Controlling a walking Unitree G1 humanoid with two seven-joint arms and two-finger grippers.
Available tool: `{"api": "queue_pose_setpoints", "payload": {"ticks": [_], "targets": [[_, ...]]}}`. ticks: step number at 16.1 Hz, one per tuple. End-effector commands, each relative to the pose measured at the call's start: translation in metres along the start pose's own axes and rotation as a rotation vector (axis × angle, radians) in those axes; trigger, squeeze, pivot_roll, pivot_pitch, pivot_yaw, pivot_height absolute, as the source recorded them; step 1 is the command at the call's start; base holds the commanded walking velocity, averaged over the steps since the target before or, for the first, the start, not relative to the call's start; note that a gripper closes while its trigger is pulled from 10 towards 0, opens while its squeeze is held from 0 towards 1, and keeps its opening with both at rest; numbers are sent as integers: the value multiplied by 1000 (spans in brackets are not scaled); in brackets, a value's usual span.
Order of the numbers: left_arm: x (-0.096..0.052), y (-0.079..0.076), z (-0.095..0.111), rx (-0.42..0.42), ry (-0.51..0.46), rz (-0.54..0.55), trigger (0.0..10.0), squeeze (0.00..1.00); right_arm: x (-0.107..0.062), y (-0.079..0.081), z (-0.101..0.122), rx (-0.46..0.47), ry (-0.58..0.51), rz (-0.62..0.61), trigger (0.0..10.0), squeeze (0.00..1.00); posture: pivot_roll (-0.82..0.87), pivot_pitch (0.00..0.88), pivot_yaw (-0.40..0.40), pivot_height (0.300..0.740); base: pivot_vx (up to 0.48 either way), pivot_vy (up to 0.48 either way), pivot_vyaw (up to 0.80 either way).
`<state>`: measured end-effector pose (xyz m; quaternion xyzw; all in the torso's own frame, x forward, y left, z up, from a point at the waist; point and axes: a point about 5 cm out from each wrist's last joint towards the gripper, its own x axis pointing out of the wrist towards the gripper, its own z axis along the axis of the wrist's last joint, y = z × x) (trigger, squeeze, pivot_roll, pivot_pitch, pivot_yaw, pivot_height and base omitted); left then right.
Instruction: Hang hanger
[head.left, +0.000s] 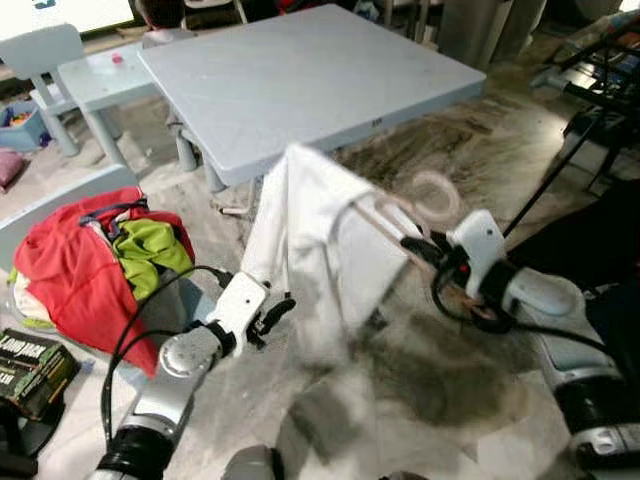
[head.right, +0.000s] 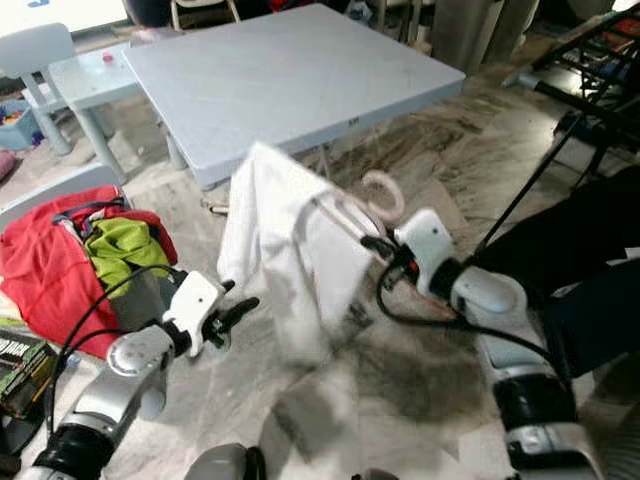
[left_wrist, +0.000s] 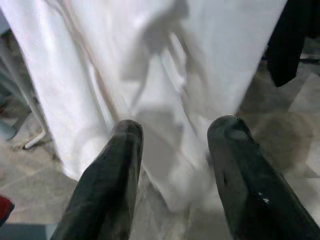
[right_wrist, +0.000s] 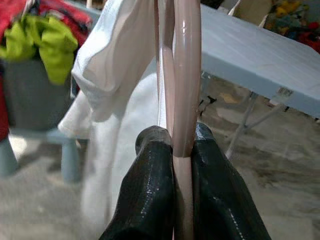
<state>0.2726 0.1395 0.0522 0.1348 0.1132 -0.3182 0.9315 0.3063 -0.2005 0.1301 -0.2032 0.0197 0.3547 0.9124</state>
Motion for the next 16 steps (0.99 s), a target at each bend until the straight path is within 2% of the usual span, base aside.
{"api": "queue_pose_setpoints", "payload": {"ticks": [1, 3, 6, 10, 11, 13, 16], "targets": [[-3, 11, 10, 34, -46, 15, 10000, 1000, -1, 0, 9, -74, -42, 32, 10000, 0, -60, 0, 44, 740, 0, 0, 0], [-6, 13, 21, 64, -84, -31, 10000, 1000, -8, 5, 0, -136, 14, 94, 10000, 0, -65, 0, 47, 740, 0, 0, 0], [-12, 12, 27, 178, -76, -159, 10000, 1000, -17, 12, -12, -255, 87, 211, 10000, 0, -64, 0, 51, 740, 0, 0, 0], [-18, 18, 24, 258, -50, -218, 10000, 1000, -21, 15, -15, -316, 109, 321, 10000, 0, -61, 0, 51, 740, 0, 0, 0], [-19, 17, 25, 291, -55, -260, 10000, 1000, -21, 16, -16, -338, 114, 359, 10000, 0, -61, 0, 51, 740, 0, 0, 0], [-17, 18, 31, 312, -87, -265, 10000, 1000, -20, 18, -17, -363, 115, 397, 10000, 0, -60, 0, 53, 740, 0, 0, 0], [-12, 17, 18, 390, -25, -309, 10000, 1000, -17, 23, -11, -382, 80, 458, 10000, 0, -64, 0, 51, 740, 0, 0, 0]]}}
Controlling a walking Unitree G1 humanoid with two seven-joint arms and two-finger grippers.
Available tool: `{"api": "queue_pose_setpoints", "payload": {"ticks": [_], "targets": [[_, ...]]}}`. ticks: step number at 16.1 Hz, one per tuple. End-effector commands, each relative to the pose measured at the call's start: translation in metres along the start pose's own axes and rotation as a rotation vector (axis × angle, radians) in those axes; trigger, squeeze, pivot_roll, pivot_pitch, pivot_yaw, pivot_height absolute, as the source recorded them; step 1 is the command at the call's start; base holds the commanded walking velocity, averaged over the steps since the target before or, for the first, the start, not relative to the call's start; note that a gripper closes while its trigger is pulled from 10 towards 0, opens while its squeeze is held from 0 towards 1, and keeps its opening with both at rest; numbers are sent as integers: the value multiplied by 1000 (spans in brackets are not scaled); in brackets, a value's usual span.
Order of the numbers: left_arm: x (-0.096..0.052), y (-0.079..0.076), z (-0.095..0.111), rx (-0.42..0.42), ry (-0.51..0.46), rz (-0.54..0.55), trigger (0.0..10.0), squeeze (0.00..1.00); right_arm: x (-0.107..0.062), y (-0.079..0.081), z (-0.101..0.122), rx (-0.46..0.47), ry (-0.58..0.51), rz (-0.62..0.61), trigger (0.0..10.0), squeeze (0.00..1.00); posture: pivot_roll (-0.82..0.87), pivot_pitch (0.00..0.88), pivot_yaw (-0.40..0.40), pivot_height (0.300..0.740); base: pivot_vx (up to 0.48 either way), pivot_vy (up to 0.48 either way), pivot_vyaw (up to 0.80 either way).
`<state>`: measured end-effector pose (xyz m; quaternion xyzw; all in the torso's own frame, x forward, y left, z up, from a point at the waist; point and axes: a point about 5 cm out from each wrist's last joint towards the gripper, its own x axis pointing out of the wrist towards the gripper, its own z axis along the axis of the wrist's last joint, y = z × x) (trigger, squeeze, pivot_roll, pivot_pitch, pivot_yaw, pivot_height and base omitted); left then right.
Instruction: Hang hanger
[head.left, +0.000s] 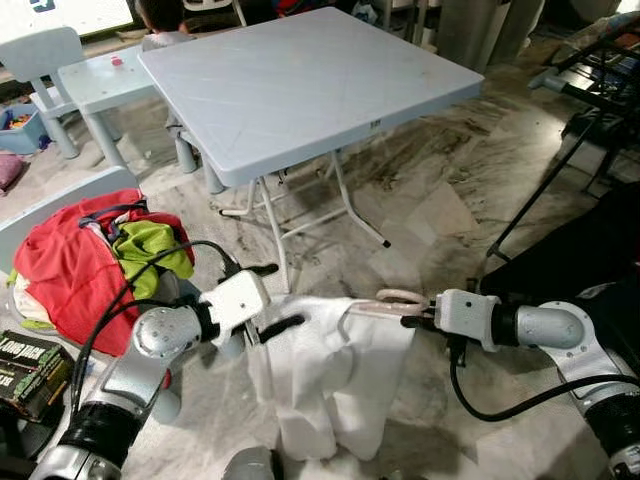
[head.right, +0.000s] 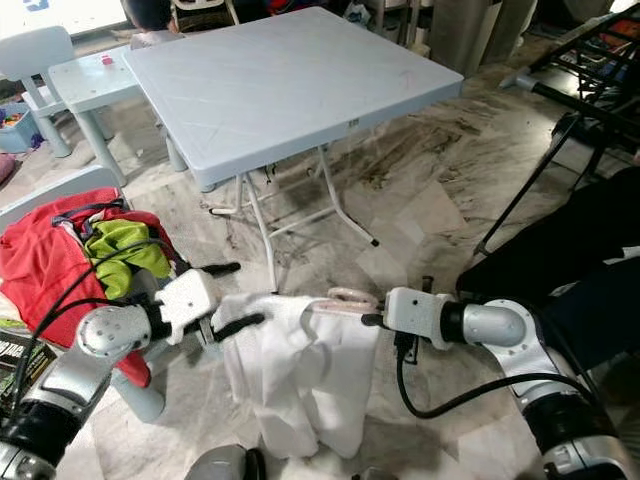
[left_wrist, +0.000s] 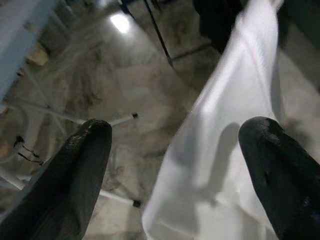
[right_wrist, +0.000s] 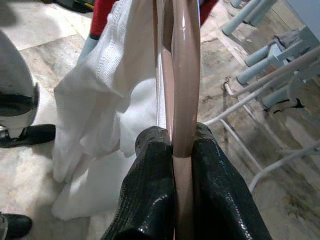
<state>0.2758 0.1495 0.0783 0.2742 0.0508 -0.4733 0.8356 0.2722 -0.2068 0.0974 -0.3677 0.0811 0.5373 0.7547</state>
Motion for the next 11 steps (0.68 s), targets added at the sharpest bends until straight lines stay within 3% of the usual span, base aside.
{"api": "queue_pose_setpoints", "payload": {"ticks": [1, 3, 4, 5, 7, 11], "targets": [[0, -1, -6, 20, 35, -17, 10000, 1000, -2, -13, 17, -73, -71, -18, 10000, 0, -72, 0, 53, 740, 0, 0, 0], [5, -9, -9, 5, 33, -77, 10000, 1000, -3, -14, 23, -91, -91, -1, 10000, 0, -80, 0, 53, 740, 0, 0, 0], [8, -14, -9, -18, 14, -116, 8157, 961, -4, -14, 26, -102, -94, 14, 10000, 0, -80, 0, 53, 740, 0, 0, 0], [11, -14, -9, -18, -3, -117, 0, 0, -4, -14, 27, -101, -94, 34, 10000, 0, -86, 0, 51, 740, 0, 0, 0], [19, -9, -8, 29, -14, -82, 0, 0, -3, -13, 26, -101, -84, 65, 10000, 0, -92, 0, 48, 740, 0, 0, 0], [27, -4, -2, 43, -56, -69, 0, 0, -2, -14, 25, -112, -68, 98, 10000, 0, -92, 0, 44, 740, 0, 0, 0]]}}
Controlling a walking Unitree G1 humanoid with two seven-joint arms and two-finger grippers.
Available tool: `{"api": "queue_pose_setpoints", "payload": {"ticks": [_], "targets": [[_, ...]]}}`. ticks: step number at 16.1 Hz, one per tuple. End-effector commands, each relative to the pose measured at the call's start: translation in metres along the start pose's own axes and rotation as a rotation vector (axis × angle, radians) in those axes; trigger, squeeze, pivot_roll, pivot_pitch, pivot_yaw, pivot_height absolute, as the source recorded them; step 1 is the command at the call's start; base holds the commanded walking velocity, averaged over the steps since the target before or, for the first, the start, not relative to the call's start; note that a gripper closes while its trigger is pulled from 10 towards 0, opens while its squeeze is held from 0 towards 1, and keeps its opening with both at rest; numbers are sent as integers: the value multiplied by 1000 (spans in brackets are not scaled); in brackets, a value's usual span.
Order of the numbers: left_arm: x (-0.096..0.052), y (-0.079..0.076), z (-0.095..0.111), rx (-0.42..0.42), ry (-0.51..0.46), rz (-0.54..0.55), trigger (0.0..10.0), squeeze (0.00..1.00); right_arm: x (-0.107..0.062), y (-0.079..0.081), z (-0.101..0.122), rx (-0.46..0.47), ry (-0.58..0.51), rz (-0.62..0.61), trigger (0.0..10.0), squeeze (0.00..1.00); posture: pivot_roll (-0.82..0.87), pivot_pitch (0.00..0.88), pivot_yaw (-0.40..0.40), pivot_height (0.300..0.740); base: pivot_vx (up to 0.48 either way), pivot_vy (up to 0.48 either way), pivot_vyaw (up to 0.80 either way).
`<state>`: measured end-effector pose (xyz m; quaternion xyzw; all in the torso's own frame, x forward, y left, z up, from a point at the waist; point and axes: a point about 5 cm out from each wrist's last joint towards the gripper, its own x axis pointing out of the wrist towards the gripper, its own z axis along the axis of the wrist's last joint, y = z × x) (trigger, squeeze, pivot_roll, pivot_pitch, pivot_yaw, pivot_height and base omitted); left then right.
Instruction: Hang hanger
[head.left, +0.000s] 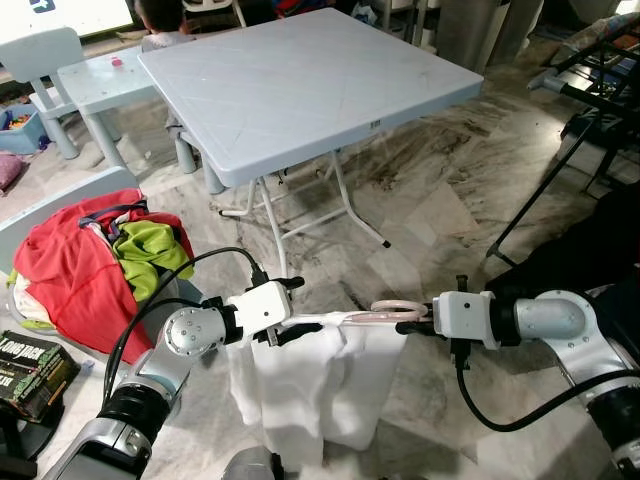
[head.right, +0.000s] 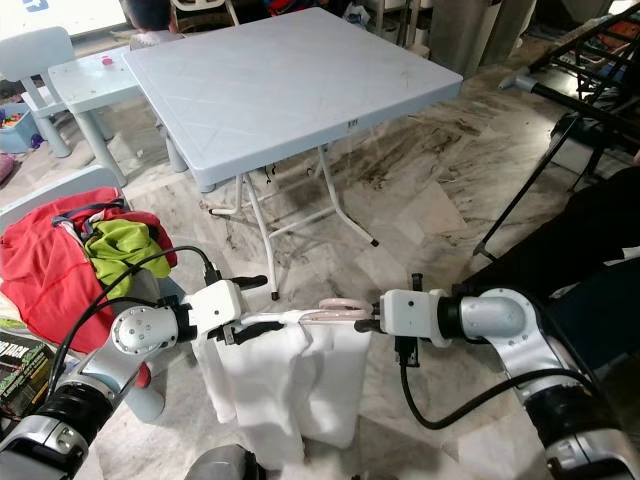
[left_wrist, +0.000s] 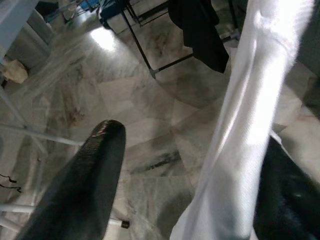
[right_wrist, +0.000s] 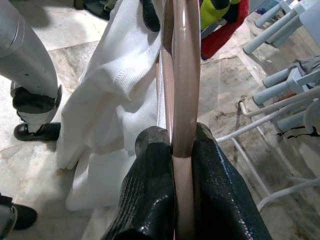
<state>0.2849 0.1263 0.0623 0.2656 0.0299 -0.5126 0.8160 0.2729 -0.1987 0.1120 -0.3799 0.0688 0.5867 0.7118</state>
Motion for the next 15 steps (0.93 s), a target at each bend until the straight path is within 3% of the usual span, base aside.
{"api": "queue_pose_setpoints", "payload": {"ticks": [1, 15], "targets": [[0, 4, 0, 24, 9, 3, 0, 0, 1, -12, 10, -49, -35, -17, 10000, 0, -92, 0, 42, 740, 0, 0, 0], [5, 0, -2, 15, -15, -6, 0, 0, 6, -20, 10, -59, -25, -28, 10000, 0, -90, 0, 30, 740, 0, 0, 0]]}}
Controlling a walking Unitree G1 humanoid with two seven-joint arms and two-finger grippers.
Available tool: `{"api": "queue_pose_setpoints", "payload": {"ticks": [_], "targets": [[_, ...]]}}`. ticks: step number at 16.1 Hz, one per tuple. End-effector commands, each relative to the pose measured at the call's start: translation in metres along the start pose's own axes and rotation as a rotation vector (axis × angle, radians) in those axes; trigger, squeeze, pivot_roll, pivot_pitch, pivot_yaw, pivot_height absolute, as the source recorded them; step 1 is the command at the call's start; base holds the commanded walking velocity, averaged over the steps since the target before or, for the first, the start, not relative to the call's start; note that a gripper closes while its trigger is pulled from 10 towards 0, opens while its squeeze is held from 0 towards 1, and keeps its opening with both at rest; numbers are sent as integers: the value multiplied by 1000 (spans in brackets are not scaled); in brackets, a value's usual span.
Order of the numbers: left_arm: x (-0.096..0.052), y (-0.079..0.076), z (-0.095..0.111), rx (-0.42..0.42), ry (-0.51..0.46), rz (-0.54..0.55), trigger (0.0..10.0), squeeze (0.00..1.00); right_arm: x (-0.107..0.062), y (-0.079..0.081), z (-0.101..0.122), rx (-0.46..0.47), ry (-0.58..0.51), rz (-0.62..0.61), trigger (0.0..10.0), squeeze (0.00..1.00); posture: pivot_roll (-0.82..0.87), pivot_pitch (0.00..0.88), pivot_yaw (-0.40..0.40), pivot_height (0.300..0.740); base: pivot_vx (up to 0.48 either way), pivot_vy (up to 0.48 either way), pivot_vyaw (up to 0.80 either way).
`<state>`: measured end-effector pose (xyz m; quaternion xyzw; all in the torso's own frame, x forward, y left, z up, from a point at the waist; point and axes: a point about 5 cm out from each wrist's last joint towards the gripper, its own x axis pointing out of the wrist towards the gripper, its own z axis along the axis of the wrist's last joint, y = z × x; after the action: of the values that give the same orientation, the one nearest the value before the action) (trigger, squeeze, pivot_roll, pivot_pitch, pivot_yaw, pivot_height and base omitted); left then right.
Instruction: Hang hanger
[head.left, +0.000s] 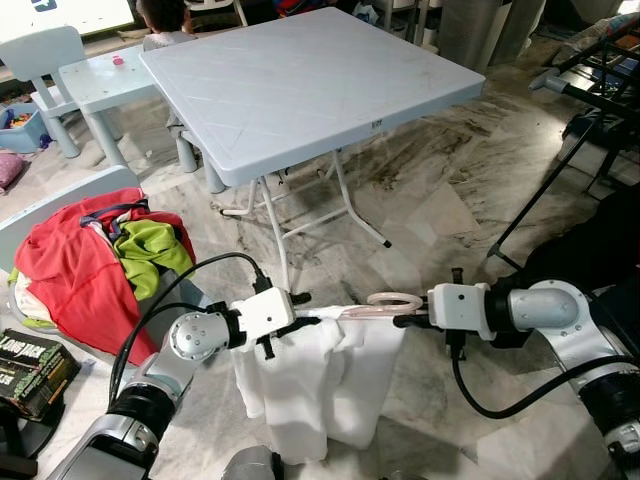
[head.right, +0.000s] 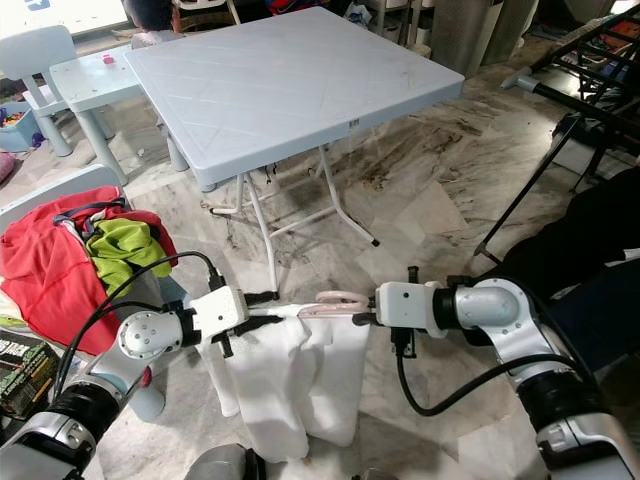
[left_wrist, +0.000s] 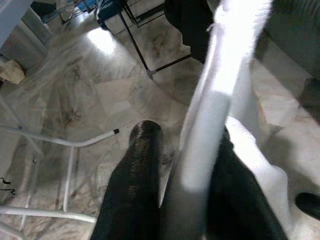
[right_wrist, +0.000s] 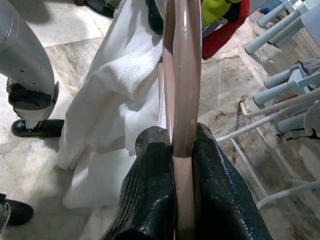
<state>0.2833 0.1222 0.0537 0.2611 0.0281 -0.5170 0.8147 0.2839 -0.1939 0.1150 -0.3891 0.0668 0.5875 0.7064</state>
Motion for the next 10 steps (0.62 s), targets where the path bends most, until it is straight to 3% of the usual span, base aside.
{"api": "queue_pose_setpoints", "payload": {"ticks": [1, 9, 10], "targets": [[-1, 6, 2, 12, -6, 7, 0, 0, 1, -13, 9, -33, -32, -48, 10000, 0, -88, 0, 29, 740, 0, 0, 0], [-1, 3, -1, -21, -6, 52, 0, 0, 4, -28, 9, -37, -8, -106, 10000, 0, -89, 0, 12, 740, 0, 0, 0], [-2, 4, -3, -25, 2, 66, 0, 0, 4, -32, 9, -21, -17, -129, 10000, 475, -89, 0, 10, 740, 0, 0, 0]]}}
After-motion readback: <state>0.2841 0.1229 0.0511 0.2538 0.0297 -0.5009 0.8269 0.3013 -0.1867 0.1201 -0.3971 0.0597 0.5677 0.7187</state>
